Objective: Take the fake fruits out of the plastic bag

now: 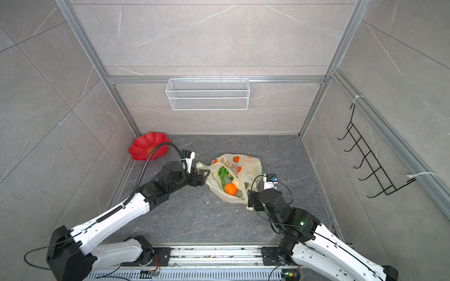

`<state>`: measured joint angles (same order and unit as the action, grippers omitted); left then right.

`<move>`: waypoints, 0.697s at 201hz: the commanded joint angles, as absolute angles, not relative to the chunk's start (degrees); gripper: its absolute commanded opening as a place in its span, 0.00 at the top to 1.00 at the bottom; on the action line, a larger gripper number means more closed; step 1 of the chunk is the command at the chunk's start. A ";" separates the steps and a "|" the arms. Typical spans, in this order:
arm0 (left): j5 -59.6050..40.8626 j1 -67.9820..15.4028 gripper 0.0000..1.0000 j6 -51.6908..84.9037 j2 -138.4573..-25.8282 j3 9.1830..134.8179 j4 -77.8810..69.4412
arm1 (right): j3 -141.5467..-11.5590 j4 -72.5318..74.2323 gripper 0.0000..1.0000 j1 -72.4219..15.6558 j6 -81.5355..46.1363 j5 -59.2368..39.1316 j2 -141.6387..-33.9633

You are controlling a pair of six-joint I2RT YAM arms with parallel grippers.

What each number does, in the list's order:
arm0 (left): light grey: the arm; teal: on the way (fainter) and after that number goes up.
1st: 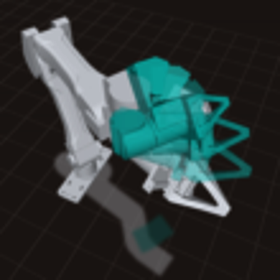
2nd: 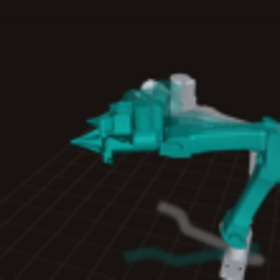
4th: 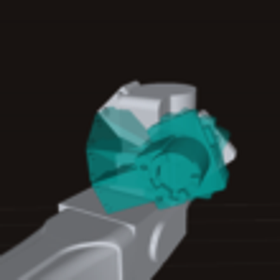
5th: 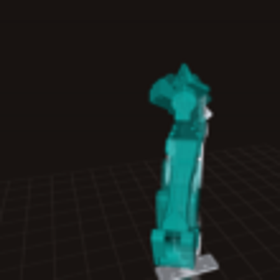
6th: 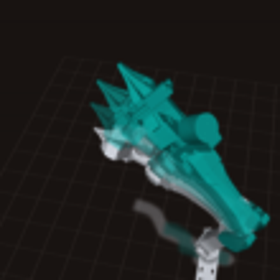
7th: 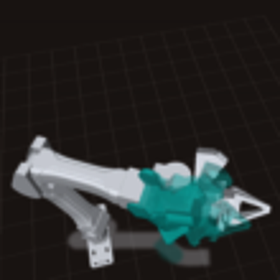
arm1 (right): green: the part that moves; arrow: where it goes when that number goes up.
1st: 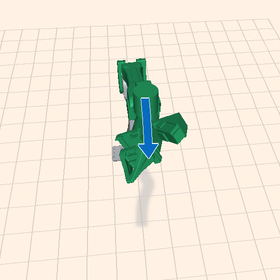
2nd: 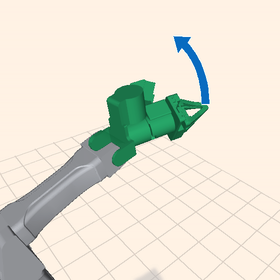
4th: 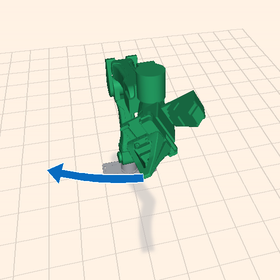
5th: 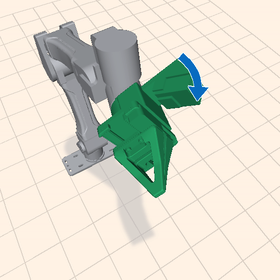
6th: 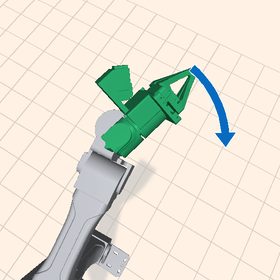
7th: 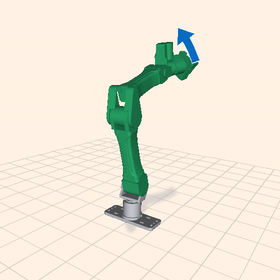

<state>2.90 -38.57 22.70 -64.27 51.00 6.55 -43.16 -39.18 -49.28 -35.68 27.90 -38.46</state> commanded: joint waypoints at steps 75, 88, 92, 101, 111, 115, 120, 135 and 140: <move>-0.39 7.56 0.09 47.97 -82.58 63.20 14.77 | -41.50 -37.26 0.07 -49.60 -35.28 27.81 -33.45; -0.32 9.05 0.09 48.41 -88.31 66.83 14.40 | -40.74 -37.71 0.07 -49.63 -35.64 27.51 -32.11; -0.12 9.28 0.09 48.45 -90.08 68.08 14.51 | -40.55 -37.93 0.07 -49.65 -35.77 27.47 -31.80; -0.05 9.88 0.09 48.49 -93.93 71.19 15.33 | -40.13 -38.33 0.07 -49.66 -35.95 27.35 -30.93; 0.00 10.56 0.09 49.22 -98.05 74.39 16.74 | -39.69 -38.95 0.06 -49.59 -36.01 27.33 -29.77; -0.05 10.89 0.09 49.57 -99.42 75.38 17.01 | -39.53 -39.24 0.06 -49.64 -35.89 27.41 -29.33; 0.14 11.17 0.10 49.99 -101.16 76.63 17.69 | -39.47 -39.47 0.06 -49.61 -35.86 27.53 -28.90; 0.25 12.17 0.11 51.30 -105.10 78.99 17.30 | -39.10 -40.62 0.06 -49.64 -35.90 28.27 -27.36; 0.26 12.33 0.11 51.48 -106.36 79.84 17.18 | -39.07 -41.05 0.06 -49.66 -35.80 28.50 -26.85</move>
<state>1.13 10.92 48.36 -101.89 75.46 16.21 -40.05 -38.30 -49.28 -35.33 27.66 -29.04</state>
